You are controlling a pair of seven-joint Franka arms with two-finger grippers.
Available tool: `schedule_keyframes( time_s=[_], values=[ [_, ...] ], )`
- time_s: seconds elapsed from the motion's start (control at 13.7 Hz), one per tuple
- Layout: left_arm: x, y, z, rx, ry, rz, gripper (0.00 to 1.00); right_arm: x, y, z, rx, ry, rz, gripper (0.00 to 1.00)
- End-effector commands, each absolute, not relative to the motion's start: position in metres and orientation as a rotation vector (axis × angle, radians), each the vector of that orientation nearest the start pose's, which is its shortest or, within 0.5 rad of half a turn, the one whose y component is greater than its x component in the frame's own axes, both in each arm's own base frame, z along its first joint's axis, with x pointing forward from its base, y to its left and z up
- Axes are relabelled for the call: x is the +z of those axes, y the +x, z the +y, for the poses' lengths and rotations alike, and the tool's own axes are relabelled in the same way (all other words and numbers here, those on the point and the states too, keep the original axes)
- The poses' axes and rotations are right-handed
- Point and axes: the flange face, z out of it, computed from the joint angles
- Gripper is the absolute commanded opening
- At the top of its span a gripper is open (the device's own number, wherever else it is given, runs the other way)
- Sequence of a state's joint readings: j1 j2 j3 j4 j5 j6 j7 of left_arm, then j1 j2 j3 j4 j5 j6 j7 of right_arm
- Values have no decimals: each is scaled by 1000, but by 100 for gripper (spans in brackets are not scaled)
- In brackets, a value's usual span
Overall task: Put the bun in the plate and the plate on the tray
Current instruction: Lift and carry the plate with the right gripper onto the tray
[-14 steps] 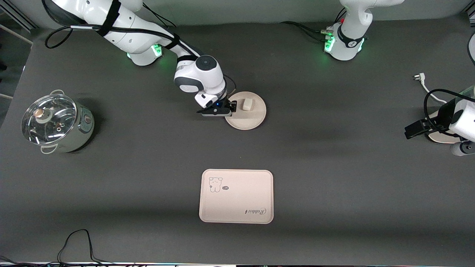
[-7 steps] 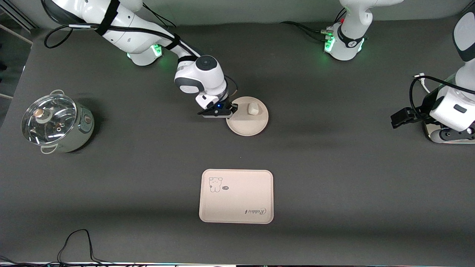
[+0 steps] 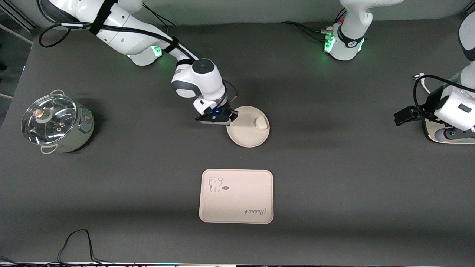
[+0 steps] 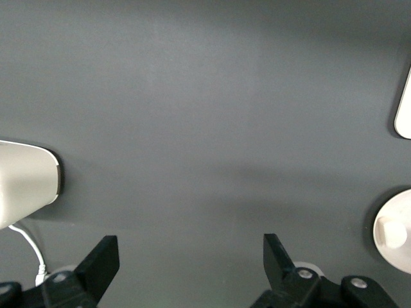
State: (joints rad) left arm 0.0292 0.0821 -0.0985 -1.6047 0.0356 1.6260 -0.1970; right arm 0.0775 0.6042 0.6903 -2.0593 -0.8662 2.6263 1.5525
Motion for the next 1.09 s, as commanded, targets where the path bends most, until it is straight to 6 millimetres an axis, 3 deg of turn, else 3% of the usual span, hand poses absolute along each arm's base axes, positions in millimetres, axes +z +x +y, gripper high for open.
schedule_keyframes(
  time_s=[0.0,0.22,0.51,0.73,1.02],
  values=[
    [571,572,-41,104,-3086,-185,100,233,447,420,-255,-3005,276,0],
    [570,571,-42,113,-3086,-171,100,281,484,432,-146,-3019,342,0],
    [564,574,-42,127,-3084,-167,100,310,518,429,-182,-2988,300,0],
    [568,571,-37,144,-3082,-171,100,340,563,410,-218,-2927,271,0],
    [564,573,-33,153,-3077,-179,100,360,628,358,-233,-2860,238,0]
  ],
)
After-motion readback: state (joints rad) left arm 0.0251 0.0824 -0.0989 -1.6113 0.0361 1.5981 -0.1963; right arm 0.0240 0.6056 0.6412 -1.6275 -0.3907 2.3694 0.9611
